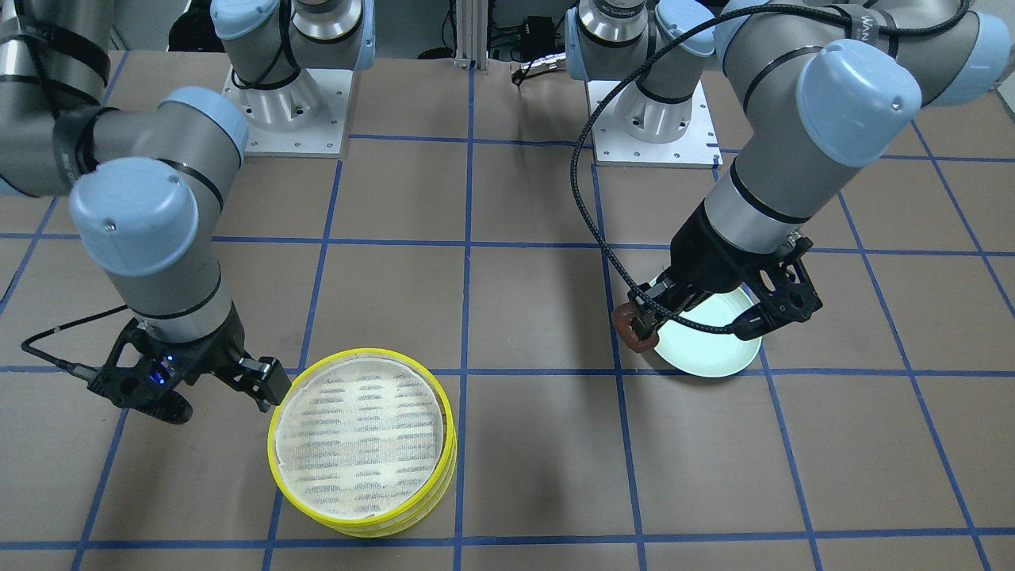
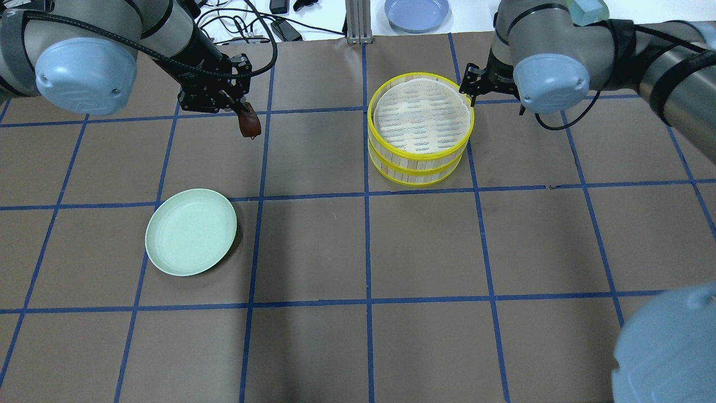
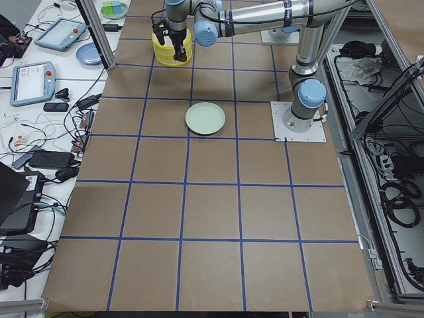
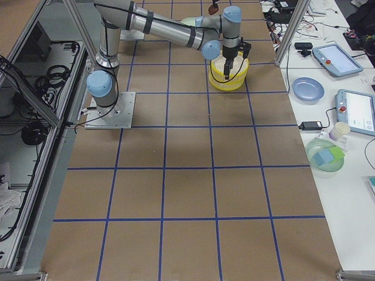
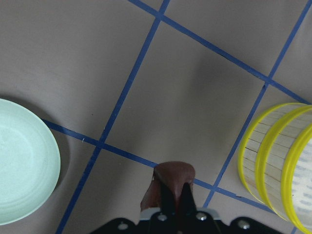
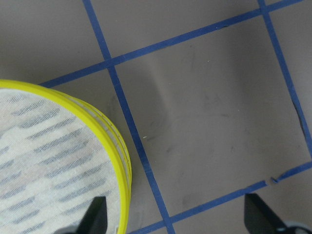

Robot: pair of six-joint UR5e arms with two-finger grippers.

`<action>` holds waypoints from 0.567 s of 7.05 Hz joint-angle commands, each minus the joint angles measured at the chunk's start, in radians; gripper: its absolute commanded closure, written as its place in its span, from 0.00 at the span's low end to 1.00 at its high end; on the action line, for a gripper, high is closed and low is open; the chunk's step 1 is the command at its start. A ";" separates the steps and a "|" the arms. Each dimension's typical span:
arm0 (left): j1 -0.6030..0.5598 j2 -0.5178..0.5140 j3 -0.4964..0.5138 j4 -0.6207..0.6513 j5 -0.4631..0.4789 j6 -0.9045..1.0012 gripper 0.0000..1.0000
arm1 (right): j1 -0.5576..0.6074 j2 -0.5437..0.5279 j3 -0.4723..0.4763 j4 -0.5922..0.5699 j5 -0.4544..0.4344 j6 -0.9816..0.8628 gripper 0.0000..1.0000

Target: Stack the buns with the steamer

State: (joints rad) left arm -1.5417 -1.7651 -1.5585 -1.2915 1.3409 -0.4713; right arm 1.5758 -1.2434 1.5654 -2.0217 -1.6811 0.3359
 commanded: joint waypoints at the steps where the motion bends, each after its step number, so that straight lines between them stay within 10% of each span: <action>1: -0.003 0.000 0.000 0.007 -0.083 -0.110 1.00 | 0.001 -0.156 -0.008 0.175 0.006 -0.003 0.00; 4: -0.092 -0.057 -0.064 0.199 -0.161 -0.368 1.00 | 0.013 -0.367 -0.007 0.429 0.156 -0.056 0.00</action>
State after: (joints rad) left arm -1.5946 -1.7913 -1.5867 -1.2155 1.2112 -0.7269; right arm 1.5809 -1.5357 1.5575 -1.6716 -1.5792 0.3028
